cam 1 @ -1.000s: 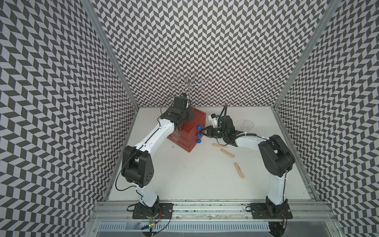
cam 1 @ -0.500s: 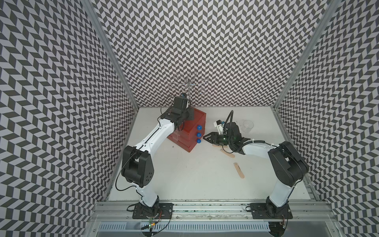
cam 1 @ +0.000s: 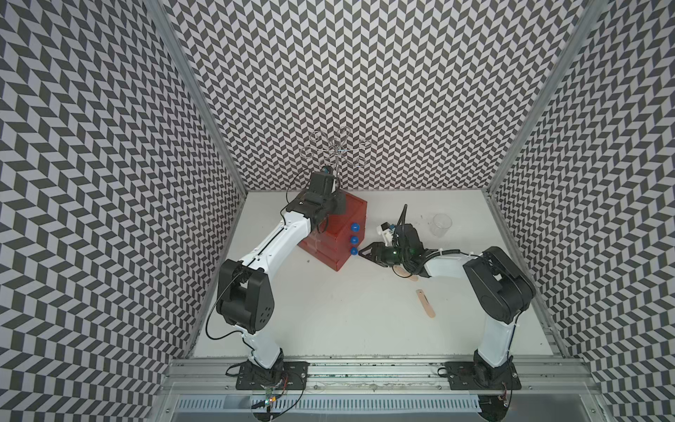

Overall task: Place the fruit knives into the drawer by color
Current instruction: Move the fruit knife to the center of the board.

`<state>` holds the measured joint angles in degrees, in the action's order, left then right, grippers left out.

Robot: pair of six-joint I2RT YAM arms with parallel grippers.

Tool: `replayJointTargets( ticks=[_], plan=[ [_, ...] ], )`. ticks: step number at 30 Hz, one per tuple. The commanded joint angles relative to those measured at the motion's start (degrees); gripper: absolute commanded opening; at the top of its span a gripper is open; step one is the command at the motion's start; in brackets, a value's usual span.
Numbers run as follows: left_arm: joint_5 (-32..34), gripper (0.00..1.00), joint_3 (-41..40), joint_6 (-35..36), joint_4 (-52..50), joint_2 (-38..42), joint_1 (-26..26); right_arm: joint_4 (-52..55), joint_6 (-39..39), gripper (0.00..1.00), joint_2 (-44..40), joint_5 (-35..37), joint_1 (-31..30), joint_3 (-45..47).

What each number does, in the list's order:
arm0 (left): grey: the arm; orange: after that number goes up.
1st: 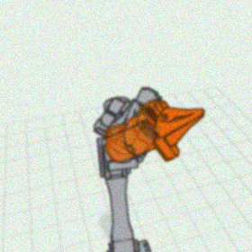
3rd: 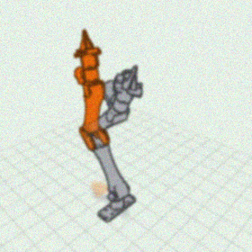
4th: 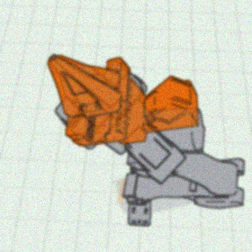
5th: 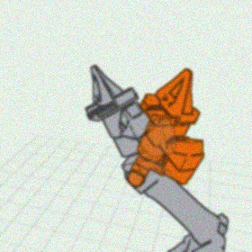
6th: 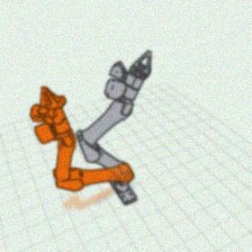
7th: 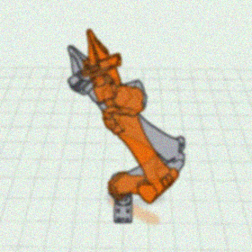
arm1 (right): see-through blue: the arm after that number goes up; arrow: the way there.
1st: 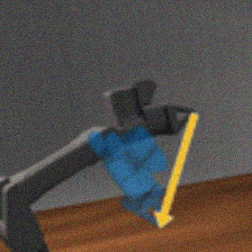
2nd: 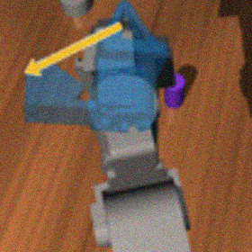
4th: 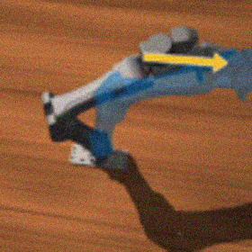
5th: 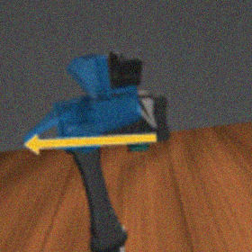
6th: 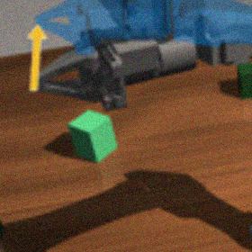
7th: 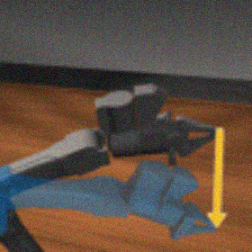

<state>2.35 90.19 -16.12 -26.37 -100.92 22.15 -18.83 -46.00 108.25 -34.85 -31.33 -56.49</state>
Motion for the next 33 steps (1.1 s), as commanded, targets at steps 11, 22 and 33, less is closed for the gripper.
replayJointTargets(
  ticks=[11, 22, 33],
  plan=[
    [0.11, 0.0, -3.97, 0.3, -14.92, -5.83, 0.04, 21.34, 8.11, 0.0, 4.79, 10.58, -0.4, -13.42],
    [0.03, 0.0, -3.97, 0.28, -14.94, -5.92, 0.03, 40.09, 12.73, 0.0, 10.41, 22.99, -1.7, -24.18],
    [0.11, 0.0, -3.97, 0.29, -15.03, -5.94, 0.01, 45.68, 12.32, 0.0, 12.37, 28.88, -1.99, -25.15]
  ],
)
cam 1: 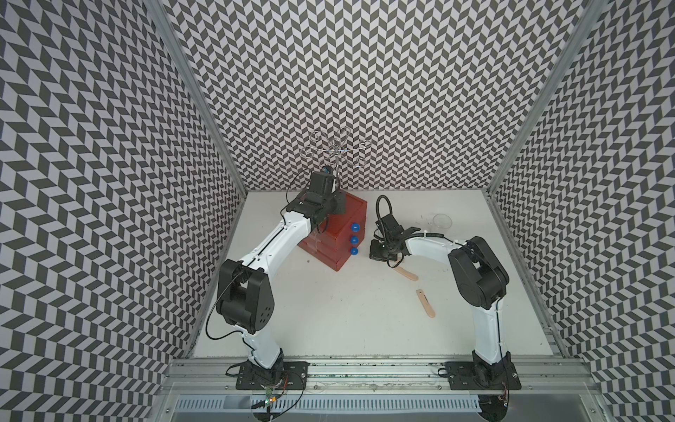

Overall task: Place the fruit knives into the drawer by color
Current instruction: Move the fruit knife to the center of the board.

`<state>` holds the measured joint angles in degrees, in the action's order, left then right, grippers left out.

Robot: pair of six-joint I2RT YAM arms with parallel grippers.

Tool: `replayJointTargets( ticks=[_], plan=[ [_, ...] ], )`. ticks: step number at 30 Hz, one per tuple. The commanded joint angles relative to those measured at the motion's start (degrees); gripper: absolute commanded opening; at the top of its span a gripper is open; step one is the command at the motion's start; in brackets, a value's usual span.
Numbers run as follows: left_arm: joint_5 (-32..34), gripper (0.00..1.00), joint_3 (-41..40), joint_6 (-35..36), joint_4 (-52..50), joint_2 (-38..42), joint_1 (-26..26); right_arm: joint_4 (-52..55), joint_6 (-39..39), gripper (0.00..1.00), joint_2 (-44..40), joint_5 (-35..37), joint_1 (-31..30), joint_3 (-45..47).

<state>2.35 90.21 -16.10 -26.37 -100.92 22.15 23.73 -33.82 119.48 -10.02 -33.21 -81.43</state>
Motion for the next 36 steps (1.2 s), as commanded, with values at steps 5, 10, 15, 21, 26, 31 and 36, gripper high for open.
replayJointTargets(
  ticks=[5, 10, 15, 21, 26, 31, 36],
  plan=[
    [0.03, 0.0, -4.02, 0.25, -14.98, -5.95, 0.08, 2.99, -1.17, 0.0, -0.34, 5.38, 0.85, 3.13],
    [-0.06, 0.0, -3.99, 0.21, -14.94, -5.72, 0.05, 2.98, -2.2, 0.0, -4.05, 7.43, 2.89, 8.63],
    [-0.08, 0.0, -3.98, 0.24, -14.94, -5.71, 0.07, 2.82, -3.13, 0.0, -8.67, 8.97, 5.94, 13.81],
    [-0.06, 0.0, -3.99, 0.26, -14.94, -5.7, 0.07, 2.81, -3.97, 0.0, -13.1, 10.69, 9.12, 19.18],
    [-0.15, 0.0, -3.99, 0.21, -14.94, -5.94, 0.1, 2.43, -3.53, 0.0, -15.08, 10.97, 10.27, 20.55],
    [0.11, 0.0, -3.99, 0.23, -14.94, -5.88, 0.06, 3.42, -3.68, 0.01, -16.65, 11.57, 10.6, 20.43],
    [0.02, 0.0, -3.99, 0.1, -14.93, -6.03, 0.08, -2.89, 0.61, 0.02, -19.41, 4.63, 9.37, 21.17]
  ],
)
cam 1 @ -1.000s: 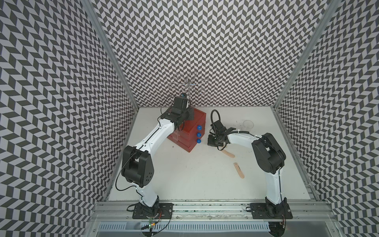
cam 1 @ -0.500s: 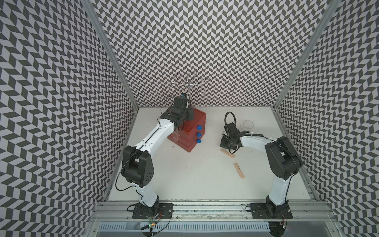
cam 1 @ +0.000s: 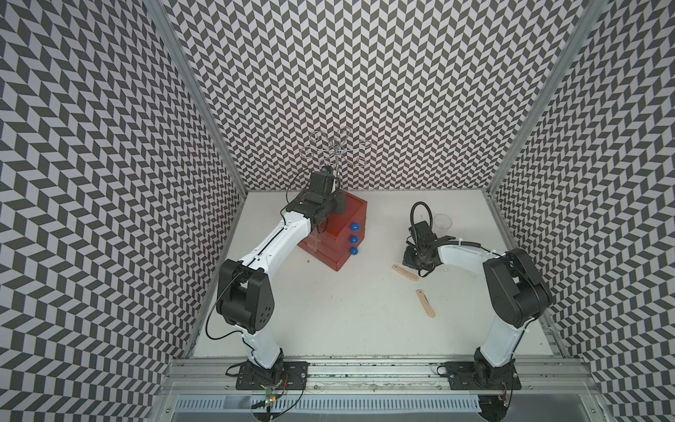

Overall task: Place the fruit knives into the drawer by color
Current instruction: Move the fruit knife to the center of the board, then open the drawer in the storage box.

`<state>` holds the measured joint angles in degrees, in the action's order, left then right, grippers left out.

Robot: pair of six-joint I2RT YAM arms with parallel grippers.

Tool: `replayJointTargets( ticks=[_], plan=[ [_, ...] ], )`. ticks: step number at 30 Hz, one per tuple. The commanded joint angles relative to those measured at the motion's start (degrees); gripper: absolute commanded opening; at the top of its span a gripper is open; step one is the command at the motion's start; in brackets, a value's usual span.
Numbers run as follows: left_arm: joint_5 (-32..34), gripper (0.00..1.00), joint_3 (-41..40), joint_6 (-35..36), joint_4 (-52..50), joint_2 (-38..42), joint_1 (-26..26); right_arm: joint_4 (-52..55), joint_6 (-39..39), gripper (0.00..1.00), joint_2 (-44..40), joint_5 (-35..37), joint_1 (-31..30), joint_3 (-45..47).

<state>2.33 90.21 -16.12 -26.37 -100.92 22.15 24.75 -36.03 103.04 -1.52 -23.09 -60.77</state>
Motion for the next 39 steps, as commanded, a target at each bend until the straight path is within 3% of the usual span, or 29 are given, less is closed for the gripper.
replayJointTargets(
  ticks=[1, 8, 13, 23, 39],
  plan=[
    [0.05, 0.0, -3.99, 0.16, -14.94, -5.98, 0.03, -5.34, 4.07, 0.04, -3.78, -5.17, -1.37, 0.58],
    [0.31, 0.0, -4.08, 0.17, -15.02, -6.27, 0.11, -17.67, 4.51, 0.35, -4.91, -18.99, -3.81, 0.45],
    [0.4, 0.0, -4.08, 0.2, -14.97, -6.37, 0.08, -22.16, 3.81, 0.44, 0.46, -24.51, -6.55, -3.2],
    [0.71, 0.0, -3.98, 0.23, -15.01, -6.18, 0.17, -36.09, -4.56, 0.5, 7.77, -35.2, -7.19, -2.73],
    [0.66, 0.0, -3.99, 0.26, -15.11, -5.95, 0.16, -49.36, -12.5, 0.47, 14.33, -40.4, -7.22, -1.81]
  ],
)
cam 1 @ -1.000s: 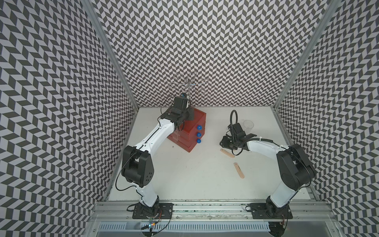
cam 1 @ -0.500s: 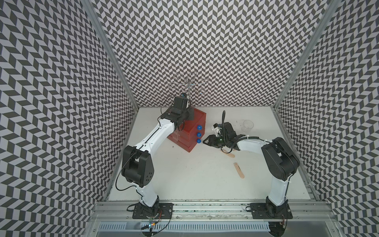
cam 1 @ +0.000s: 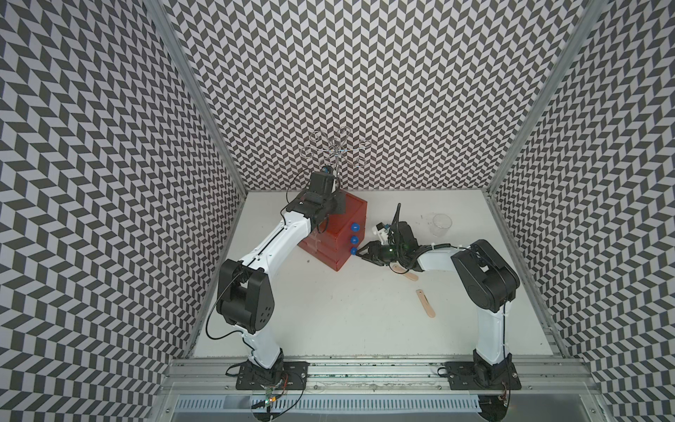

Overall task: Place the fruit knives into the drawer by color
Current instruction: Open the drawer in the storage box.

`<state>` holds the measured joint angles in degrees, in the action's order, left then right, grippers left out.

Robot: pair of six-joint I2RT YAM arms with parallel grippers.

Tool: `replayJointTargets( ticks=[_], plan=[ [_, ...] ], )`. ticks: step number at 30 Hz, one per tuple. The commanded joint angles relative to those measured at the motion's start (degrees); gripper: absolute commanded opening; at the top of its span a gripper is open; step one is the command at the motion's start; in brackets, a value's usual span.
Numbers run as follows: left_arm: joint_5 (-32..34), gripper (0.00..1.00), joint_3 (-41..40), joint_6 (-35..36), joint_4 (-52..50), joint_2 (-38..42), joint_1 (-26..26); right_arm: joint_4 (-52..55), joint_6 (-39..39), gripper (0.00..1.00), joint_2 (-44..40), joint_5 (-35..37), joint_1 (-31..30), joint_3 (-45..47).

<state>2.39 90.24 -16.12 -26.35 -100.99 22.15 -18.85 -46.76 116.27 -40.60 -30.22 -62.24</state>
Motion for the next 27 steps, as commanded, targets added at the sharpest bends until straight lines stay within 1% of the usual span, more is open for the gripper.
replayJointTargets(
  ticks=[1, 8, 21, 27],
  plan=[
    [0.64, 0.0, -4.02, 0.29, -15.13, -5.82, 0.05, -6.37, -2.0, 0.47, 1.36, -1.41, -0.13, -0.37],
    [0.59, 0.0, -4.02, 0.25, -15.14, -5.93, 0.07, -10.12, -4.08, 0.47, 2.89, -2.03, -0.02, -0.66],
    [0.68, 0.0, -4.02, 0.32, -15.06, -5.98, 0.08, -10.3, -4.99, 0.45, 5.8, -2.94, -0.09, -3.38],
    [0.77, 0.0, -4.06, 0.34, -15.13, -6.01, 0.14, -11.29, -5.75, 0.43, 7.03, -3.15, -0.02, -4.34]
  ],
)
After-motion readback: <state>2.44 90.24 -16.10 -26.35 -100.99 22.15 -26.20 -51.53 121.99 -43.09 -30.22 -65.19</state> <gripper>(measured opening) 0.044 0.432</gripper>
